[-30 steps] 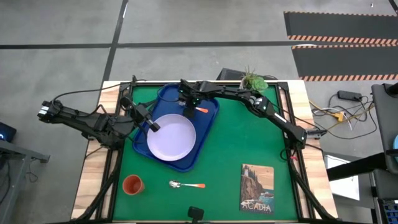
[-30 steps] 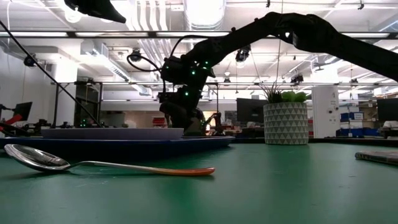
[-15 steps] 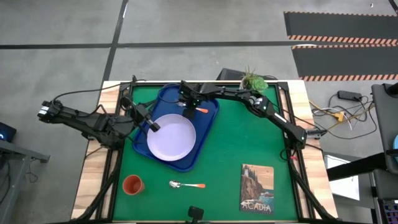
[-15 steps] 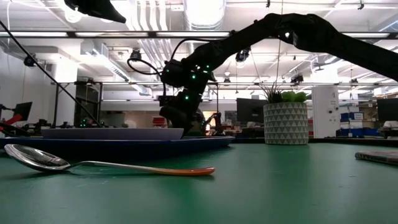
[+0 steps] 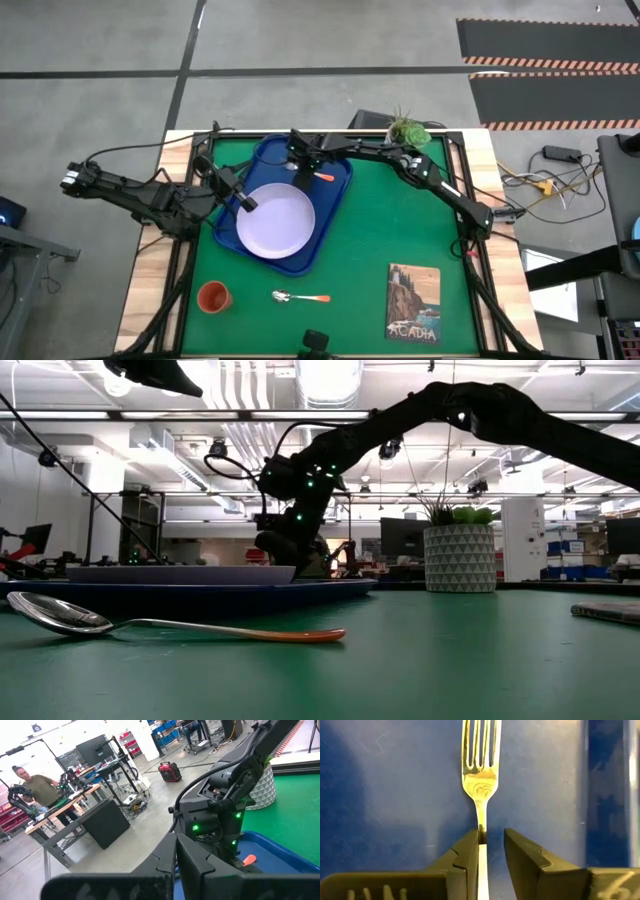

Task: Pick and place plate/cup/fork/spoon on tray
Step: Put the orange fork on the blue tray on the right of the white plate

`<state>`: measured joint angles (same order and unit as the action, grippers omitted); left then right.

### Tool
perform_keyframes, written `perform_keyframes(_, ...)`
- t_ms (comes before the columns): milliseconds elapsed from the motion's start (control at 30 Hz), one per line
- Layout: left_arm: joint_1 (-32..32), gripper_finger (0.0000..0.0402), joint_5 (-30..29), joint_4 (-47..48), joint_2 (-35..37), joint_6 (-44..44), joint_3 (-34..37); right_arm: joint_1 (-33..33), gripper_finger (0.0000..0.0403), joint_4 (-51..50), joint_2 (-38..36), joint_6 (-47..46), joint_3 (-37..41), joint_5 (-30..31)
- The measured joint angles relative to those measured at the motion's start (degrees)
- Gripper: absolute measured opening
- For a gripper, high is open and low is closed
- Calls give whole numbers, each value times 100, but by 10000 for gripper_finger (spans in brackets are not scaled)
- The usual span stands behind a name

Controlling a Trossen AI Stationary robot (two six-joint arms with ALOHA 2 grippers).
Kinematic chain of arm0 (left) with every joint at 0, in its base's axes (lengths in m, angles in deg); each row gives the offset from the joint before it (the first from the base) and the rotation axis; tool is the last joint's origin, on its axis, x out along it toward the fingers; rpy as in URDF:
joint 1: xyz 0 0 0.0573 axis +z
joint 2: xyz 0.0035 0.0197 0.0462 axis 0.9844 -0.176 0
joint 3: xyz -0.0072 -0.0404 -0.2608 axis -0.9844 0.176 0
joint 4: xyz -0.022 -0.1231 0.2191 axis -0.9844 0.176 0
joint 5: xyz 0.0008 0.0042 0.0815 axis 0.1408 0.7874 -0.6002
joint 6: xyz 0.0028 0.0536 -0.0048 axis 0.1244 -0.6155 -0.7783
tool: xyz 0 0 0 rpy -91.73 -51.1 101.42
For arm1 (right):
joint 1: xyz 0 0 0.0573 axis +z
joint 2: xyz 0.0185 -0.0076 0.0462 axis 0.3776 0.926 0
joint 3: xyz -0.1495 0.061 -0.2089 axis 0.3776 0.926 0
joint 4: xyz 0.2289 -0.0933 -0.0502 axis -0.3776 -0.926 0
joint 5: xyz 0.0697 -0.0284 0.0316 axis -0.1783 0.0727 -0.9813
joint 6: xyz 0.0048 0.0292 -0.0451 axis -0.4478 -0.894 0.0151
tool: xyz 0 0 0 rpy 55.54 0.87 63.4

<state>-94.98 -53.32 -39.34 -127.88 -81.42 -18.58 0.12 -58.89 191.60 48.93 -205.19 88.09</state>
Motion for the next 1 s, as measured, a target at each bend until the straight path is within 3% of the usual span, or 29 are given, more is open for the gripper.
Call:
perform_keyframes(300,2,0,0,-2,0,-2,0,0,76,-165,-66,164,-337,-18)
perform_keyframes(500,1,0,0,-2,0,-8,0,-64,25,-142,-66,304,-333,-985)
perform_keyframes(1000,2,0,1,-2,0,-116,2,-85,9,314,-59,419,-5,-1010)
